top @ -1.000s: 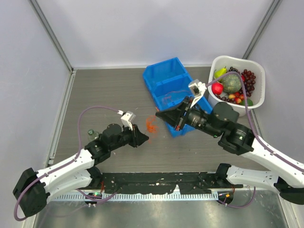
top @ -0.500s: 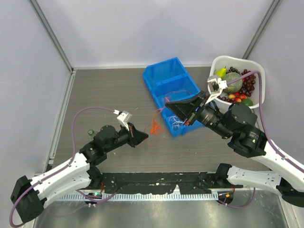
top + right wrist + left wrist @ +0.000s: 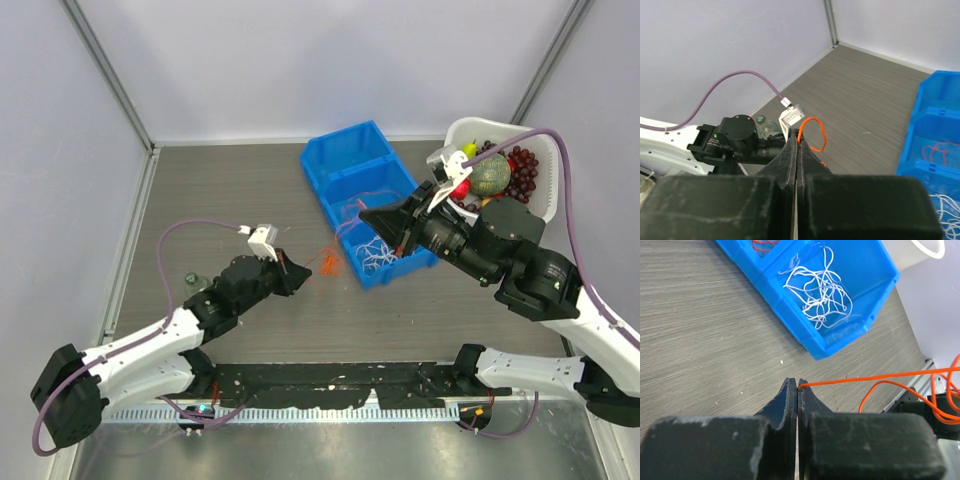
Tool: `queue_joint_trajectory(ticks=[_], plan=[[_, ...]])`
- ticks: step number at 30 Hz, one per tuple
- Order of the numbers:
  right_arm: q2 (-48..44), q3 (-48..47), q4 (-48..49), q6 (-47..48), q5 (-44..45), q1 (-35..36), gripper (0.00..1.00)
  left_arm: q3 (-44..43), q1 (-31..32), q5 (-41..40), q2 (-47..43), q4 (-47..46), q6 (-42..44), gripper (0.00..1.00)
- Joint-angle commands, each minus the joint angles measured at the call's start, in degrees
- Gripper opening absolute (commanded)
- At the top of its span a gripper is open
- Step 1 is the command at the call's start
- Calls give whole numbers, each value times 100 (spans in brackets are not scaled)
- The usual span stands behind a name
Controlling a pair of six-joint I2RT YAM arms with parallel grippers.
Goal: Untangle the cables
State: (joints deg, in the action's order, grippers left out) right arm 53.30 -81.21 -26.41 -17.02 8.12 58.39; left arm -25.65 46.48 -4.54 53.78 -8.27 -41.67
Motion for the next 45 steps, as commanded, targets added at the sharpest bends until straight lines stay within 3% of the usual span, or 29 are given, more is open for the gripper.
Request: queue_joint_trajectory(ticks=[1,7,11,13,15,16,18,23,26,30,36,40,42,45], plan=[[-645,-932,1710,392,418,6,1,227,-104,-865,352,1706,-25,0],[-970,-63,1342,173,279,6,1,8,-104,-101,-138,1513,264,0],[-1250,1489,841,-134,208,6,4,-378,-104,-205,-876,1968,440,0],[-1452,2192,665,-406,286,6,9,-668,-104,-319,-1210,2328,624,0],[-1620,2756,533,-652,453,-3,22,-1019,-104,-329,-1466,2619,826,0],[-1630,2916,497,-723,506,6,38,-1247,-95,-268,-1528,2725,932,0],[-1525,3111,147,-917,725,6,50,-1599,-104,4,-1546,2918,1151,0],[-787,3006,-22,-804,534,6,61,-2751,-104,427,-994,3971,1653,0],[-611,2997,704,-619,-63,6,64,-3243,-104,629,-782,4395,1776,0],[-260,3032,1838,-531,-1205,6,66,-3508,-104,796,-772,4256,1619,0],[215,2909,3061,-557,-1811,6,67,-3894,-104,1033,-553,4009,1416,0],[295,2839,3257,-391,-1788,6,67,-4018,-104,1314,-386,3869,1407,0],[295,2830,3248,-311,-1919,6,63,-4027,-104,1332,-377,3824,1425,0],[243,2926,3659,-372,-2418,6,46,-4036,-95,1332,-368,3754,1434,0]])
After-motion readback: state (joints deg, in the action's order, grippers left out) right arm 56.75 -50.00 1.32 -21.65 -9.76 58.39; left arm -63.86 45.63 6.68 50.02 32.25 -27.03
